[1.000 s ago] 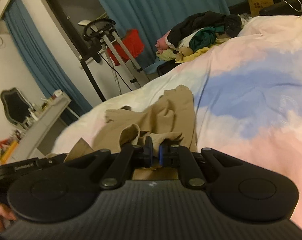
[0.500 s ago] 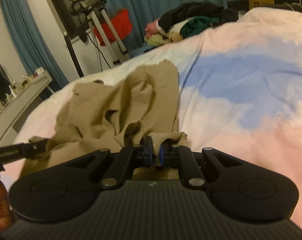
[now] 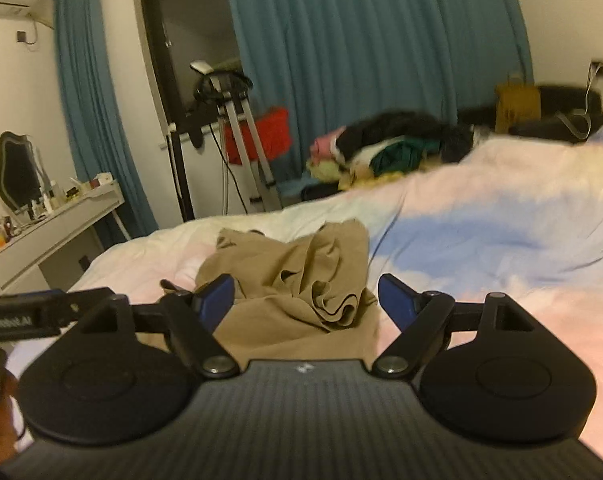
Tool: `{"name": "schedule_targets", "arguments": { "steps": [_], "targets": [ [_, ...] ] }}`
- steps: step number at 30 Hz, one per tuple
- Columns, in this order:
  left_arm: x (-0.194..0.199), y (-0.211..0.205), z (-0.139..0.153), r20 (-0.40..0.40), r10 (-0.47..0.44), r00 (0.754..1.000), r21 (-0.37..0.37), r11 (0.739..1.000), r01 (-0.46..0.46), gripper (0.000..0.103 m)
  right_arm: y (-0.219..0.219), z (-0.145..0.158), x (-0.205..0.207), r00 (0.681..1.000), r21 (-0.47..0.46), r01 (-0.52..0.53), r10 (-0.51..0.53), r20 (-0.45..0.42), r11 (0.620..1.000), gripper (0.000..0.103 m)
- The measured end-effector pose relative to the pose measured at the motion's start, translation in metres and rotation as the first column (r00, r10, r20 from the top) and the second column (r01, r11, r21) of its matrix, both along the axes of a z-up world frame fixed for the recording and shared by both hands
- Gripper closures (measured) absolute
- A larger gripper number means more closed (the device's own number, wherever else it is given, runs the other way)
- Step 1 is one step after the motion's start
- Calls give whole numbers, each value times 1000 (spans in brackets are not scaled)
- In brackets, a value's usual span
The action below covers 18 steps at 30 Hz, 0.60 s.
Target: Fold clothes
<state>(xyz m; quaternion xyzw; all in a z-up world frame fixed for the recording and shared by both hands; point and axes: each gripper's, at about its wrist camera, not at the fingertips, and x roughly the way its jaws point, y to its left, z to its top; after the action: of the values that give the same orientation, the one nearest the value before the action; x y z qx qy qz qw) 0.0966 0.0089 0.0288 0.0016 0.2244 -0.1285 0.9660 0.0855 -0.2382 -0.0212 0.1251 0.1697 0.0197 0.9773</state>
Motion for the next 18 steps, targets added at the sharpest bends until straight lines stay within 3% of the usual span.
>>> {"name": "schedule_targets", "arguments": {
  "steps": [7,13,18],
  "targets": [
    [-40,14,-4,-15,29,999,-31,999,-30,0,-1,-12,-37,999,40,35,-34,-18,999,22],
    [-35,13,-11,-60,70,996,-25,997,-71,0,-1,-10,-38,999,24,46,-46,1,999,22],
    [-31,12,-18,-112,71,991,-19,997,-74,0,-2,-16,-35,999,48,41,-40,-34,998,22]
  ]
}}
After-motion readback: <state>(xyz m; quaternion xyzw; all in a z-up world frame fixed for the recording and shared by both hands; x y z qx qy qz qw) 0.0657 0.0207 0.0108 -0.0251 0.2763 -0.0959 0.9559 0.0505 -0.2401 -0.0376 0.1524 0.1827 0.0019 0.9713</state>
